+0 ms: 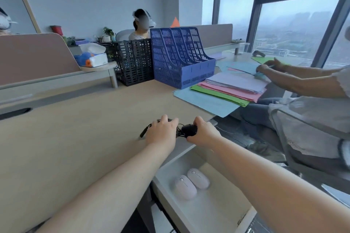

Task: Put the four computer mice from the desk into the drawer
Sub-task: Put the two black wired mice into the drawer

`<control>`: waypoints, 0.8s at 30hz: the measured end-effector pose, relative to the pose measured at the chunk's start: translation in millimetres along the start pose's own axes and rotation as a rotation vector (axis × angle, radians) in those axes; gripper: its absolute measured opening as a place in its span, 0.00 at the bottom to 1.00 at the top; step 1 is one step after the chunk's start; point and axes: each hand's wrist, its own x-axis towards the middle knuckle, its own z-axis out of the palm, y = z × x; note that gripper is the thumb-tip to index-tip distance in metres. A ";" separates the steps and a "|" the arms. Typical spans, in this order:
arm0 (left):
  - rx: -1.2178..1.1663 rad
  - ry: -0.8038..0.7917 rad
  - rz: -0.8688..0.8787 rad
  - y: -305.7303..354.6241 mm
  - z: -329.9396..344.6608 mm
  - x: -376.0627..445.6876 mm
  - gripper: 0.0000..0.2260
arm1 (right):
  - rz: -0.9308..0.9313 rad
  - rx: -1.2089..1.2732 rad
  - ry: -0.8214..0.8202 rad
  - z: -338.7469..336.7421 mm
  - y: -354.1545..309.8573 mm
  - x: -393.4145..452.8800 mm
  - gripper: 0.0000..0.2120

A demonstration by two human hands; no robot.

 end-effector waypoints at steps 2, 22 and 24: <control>-0.005 -0.009 0.007 12.7 -1.6 -11.2 0.20 | -0.004 -0.005 -0.002 -4.3 12.2 -15.2 0.21; 0.022 -0.350 0.075 106.1 87.3 -101.6 0.21 | 0.161 0.003 -0.142 53.3 121.2 -91.9 0.22; 0.030 -0.369 0.061 107.8 99.2 -103.8 0.20 | 0.174 -0.008 -0.167 59.9 125.6 -91.0 0.21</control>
